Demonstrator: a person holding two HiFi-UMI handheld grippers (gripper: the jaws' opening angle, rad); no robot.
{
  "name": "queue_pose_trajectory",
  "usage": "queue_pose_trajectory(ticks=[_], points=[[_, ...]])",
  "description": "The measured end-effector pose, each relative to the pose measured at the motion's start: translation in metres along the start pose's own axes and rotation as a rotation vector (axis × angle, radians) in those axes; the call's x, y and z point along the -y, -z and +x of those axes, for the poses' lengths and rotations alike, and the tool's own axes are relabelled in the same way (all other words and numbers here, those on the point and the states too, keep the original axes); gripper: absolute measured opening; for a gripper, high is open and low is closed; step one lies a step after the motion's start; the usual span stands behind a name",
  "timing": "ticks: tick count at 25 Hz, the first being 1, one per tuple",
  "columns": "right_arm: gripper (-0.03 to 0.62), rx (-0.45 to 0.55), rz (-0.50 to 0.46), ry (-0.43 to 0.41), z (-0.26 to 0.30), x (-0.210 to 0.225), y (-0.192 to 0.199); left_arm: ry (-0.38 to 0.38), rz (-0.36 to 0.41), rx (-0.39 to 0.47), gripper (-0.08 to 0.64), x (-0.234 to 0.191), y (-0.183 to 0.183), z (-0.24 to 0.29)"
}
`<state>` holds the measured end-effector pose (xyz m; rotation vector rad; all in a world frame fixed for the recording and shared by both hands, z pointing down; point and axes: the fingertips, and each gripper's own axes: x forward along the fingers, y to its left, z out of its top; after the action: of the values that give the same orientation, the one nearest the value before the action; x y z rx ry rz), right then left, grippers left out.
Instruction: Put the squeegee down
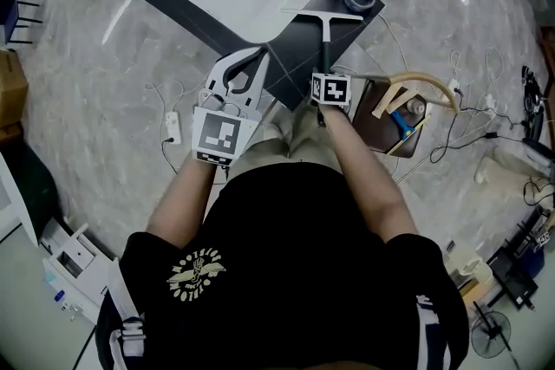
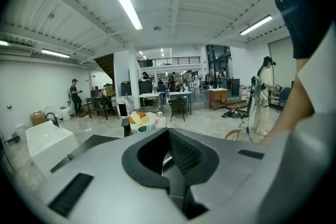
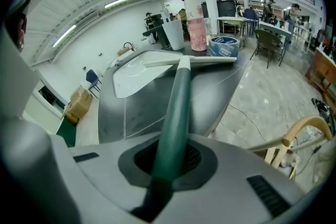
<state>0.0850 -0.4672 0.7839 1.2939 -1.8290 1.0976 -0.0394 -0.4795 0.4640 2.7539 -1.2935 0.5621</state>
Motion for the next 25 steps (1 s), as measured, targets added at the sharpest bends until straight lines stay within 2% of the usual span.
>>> queue_pose_trajectory(ticks=[2, 6, 12, 17, 20, 23, 25], points=[[0.034, -0.005, 0.004, -0.03, 0.0, -0.006, 0.0, 0.0, -0.001, 0.004, 0.023, 0.0, -0.001, -0.002], [0.162, -0.014, -0.015, -0.107, -0.003, -0.02, 0.003, 0.01, 0.007, 0.014, 0.023, 0.004, -0.006, -0.004], [0.25, -0.043, -0.025, -0.161, -0.011, -0.026, 0.012, 0.011, 0.02, 0.027, 0.023, 0.009, -0.013, -0.013], [0.258, -0.013, -0.046, -0.171, -0.033, -0.022, 0.017, 0.0, 0.027, 0.037, 0.023, 0.012, -0.02, -0.025], [0.258, 0.017, -0.096, -0.145, -0.049, -0.02, 0.012, -0.002, 0.037, 0.052, 0.023, 0.014, -0.027, -0.028], [0.258, 0.085, -0.159, -0.113, -0.072, -0.018, 0.001, 0.001, 0.051, 0.071, 0.023, 0.017, -0.035, -0.029], [0.254, 0.177, -0.182, -0.118, -0.098, -0.022, -0.013, 0.003, 0.055, 0.082, 0.023, 0.021, -0.039, -0.031]])
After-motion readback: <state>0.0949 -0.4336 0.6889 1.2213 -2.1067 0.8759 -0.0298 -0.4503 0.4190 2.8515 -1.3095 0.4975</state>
